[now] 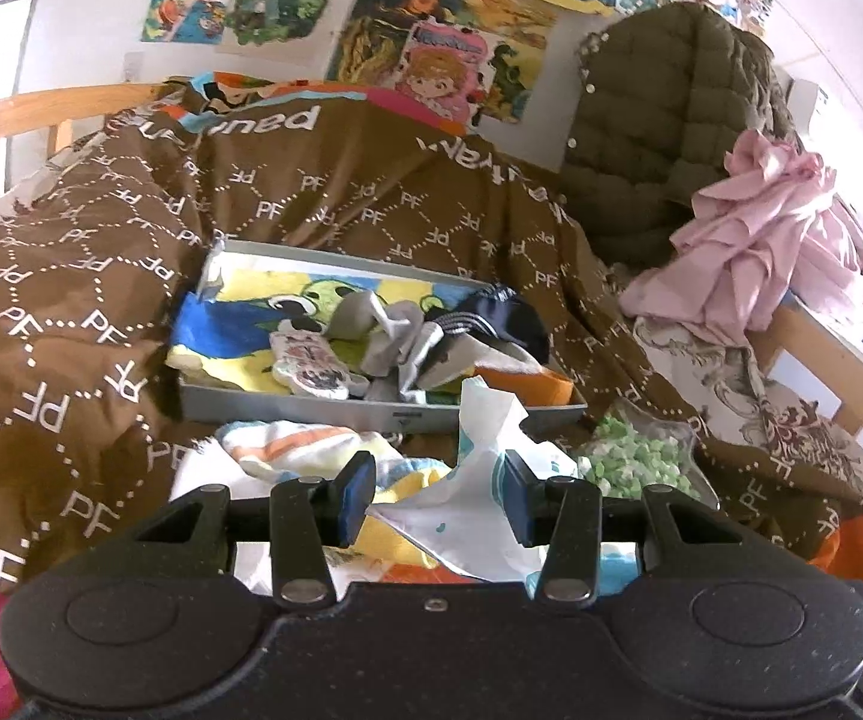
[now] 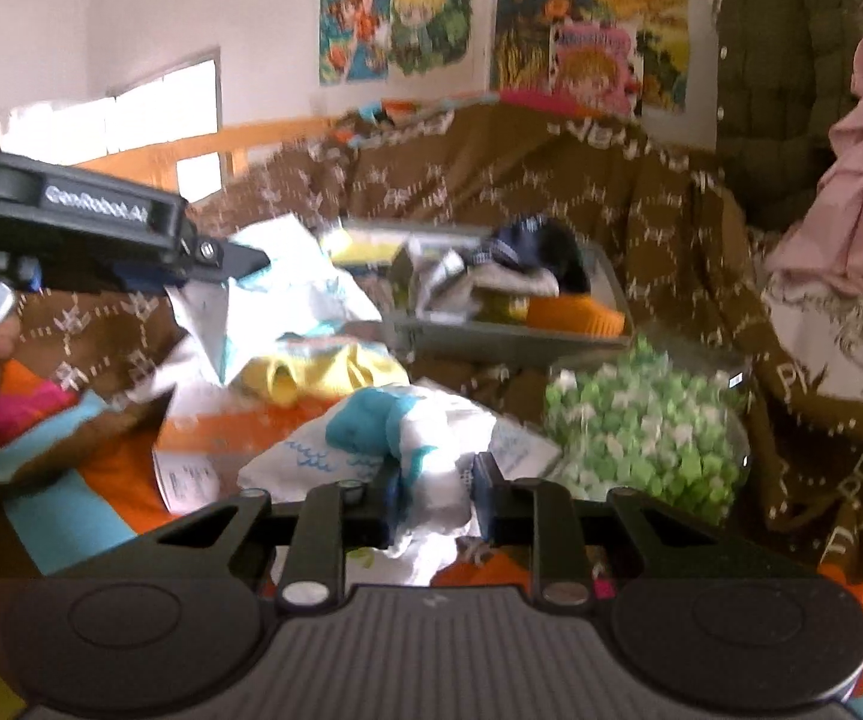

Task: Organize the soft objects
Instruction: 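Carry the white tissue and muslin cloth with both tools toward the tray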

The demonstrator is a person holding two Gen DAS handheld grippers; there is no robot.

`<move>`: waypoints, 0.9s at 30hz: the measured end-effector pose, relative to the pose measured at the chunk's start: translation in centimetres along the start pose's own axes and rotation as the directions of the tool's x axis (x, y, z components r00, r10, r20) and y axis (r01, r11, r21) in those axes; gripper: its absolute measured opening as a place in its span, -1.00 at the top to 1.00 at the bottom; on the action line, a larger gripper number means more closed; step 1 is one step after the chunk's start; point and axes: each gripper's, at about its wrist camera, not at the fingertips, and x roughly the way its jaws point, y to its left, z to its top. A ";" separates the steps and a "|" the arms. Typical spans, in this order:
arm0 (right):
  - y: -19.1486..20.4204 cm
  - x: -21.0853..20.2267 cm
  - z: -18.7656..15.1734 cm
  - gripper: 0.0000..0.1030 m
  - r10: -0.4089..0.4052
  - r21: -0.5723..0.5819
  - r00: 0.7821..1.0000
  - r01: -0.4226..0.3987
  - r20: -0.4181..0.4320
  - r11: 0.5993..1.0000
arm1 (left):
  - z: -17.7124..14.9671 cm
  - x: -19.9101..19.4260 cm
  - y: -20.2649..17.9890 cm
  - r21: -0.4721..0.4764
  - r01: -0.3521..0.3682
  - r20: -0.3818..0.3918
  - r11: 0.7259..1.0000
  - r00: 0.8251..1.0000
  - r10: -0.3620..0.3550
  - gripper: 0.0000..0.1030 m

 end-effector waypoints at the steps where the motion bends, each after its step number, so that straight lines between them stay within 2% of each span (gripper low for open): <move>1: 0.0 -0.3 0.1 0.48 0.004 0.001 1.000 -0.004 0.021 1.000 | 0.2 0.0 0.1 -0.004 -0.001 0.005 1.000 1.000 0.001 0.09; 7: 0.0 -1.4 0.6 0.48 0.007 0.004 0.992 -0.007 0.122 1.000 | 0.7 -0.3 0.4 -0.014 -0.006 0.031 1.000 0.999 0.006 0.09; 14: -0.1 -0.6 1.7 0.48 -0.015 0.010 0.985 0.013 0.174 1.000 | 1.6 -0.2 0.7 -0.013 -0.029 0.054 0.999 0.998 0.030 0.09; 22: 0.0 4.0 5.4 0.47 0.014 0.025 0.963 -0.022 0.271 0.999 | 3.8 1.1 3.0 -0.021 -0.087 0.085 0.996 0.992 0.088 0.09; 27: -0.2 7.8 8.6 0.47 0.036 0.047 0.941 -0.055 0.336 0.997 | 5.8 3.2 5.1 -0.058 -0.143 0.131 0.988 0.980 0.150 0.09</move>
